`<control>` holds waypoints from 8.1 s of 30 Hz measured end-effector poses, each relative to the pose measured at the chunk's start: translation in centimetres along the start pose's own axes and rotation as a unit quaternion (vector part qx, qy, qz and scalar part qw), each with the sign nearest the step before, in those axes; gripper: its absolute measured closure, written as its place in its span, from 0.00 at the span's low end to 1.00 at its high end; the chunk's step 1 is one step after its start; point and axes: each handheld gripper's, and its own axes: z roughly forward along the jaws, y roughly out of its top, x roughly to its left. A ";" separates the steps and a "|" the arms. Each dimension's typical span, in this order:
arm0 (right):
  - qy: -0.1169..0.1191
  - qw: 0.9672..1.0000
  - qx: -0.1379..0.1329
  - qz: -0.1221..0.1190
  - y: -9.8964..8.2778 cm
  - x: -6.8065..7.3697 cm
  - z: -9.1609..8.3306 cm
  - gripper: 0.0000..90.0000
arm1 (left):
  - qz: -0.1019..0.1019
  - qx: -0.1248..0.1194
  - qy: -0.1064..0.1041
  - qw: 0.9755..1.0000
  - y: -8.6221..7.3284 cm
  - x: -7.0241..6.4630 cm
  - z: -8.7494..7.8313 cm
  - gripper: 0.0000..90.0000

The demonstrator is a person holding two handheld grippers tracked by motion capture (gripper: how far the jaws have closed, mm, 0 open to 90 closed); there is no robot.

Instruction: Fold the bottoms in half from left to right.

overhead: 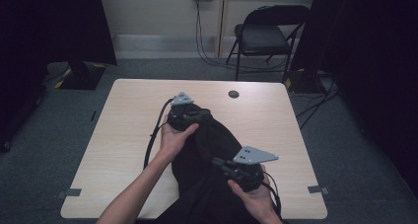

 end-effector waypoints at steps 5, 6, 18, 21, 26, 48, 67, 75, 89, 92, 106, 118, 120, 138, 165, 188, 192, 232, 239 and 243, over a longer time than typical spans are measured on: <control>-0.044 0.998 0.044 0.005 -2.6 -2.0 -0.6 0.98 | -0.001 0.036 -0.048 0.998 -1.9 0.2 4.8 0.96; -0.053 0.997 0.056 0.011 -3.4 -2.6 -0.4 0.98 | -0.003 0.042 -0.050 0.998 -2.4 0.1 5.2 0.92; -0.110 0.986 0.124 0.034 -7.0 -7.0 -0.8 0.98 | -0.018 0.089 -0.006 0.996 -7.7 2.3 -1.7 0.76; -0.115 0.986 0.117 0.039 -6.7 -7.5 -1.1 0.98 | -0.010 0.120 -0.008 0.993 -10.3 1.8 -1.5 0.80; -0.117 0.985 0.123 0.033 -6.6 -7.5 -0.8 0.98 | -0.008 0.149 0.011 0.989 -12.9 1.4 -0.1 0.73; -0.146 0.979 0.138 0.034 -9.8 -8.3 -4.0 0.80 | 0.043 0.124 0.065 0.989 -13.2 3.1 0.6 0.85; 0.009 0.979 0.194 -0.060 -8.7 -0.9 6.8 0.61 | 0.026 0.113 0.127 0.985 -12.6 6.9 0.5 0.79; -0.012 0.977 0.208 -0.049 -10.2 -2.3 2.4 0.60 | 0.024 0.118 0.111 0.986 -12.5 7.3 0.3 0.77; -0.067 0.986 0.153 0.001 -8.6 -6.2 0.7 0.53 | 0.042 0.140 0.063 0.987 -10.6 3.7 -1.5 0.62; -0.097 0.986 0.135 -0.014 -6.9 -8.0 2.8 0.50 | 0.053 0.151 0.045 0.986 -11.4 2.6 -1.7 0.61; -0.099 0.979 0.176 0.005 -7.7 -10.3 7.2 0.61 | 0.074 0.167 0.039 0.982 -14.3 0.5 -2.0 0.54; -0.025 0.976 0.216 -0.031 -10.7 -3.0 1.1 0.57 | 0.087 0.223 -0.026 0.970 -16.1 -4.8 -5.9 0.53; -0.016 0.975 0.222 -0.022 -10.6 -2.9 0.9 0.53 | 0.070 0.215 -0.036 0.973 -16.0 -4.7 -6.3 0.61; -0.081 0.986 0.144 0.016 -5.3 -11.9 9.5 0.97 | 0.077 0.195 0.031 0.977 -14.6 -1.1 -3.2 0.52; -0.105 0.987 0.120 -0.024 -3.7 -12.1 7.5 0.51 | 0.044 0.138 0.044 0.988 -11.1 2.0 -4.4 0.53; -0.108 0.981 0.157 0.032 -5.5 -15.1 12.1 0.38 | -0.030 0.136 0.061 0.988 -11.4 6.1 0.4 0.35; -0.098 0.983 0.156 0.028 -5.5 -14.8 12.0 0.57 | -0.045 0.128 0.051 0.989 -11.5 6.2 0.4 0.34; -0.046 0.997 0.027 0.060 2.2 -13.0 9.0 0.89 | -0.017 0.023 0.067 0.997 -5.8 6.3 -4.7 0.90; -0.047 0.998 -0.023 0.029 8.9 -12.2 8.5 0.89 | -0.005 -0.024 0.102 0.994 -1.2 7.3 -7.3 0.90; -0.052 0.998 -0.047 0.006 13.4 -12.2 8.2 0.89 | 0.009 -0.061 0.126 0.990 3.2 8.2 -9.3 0.90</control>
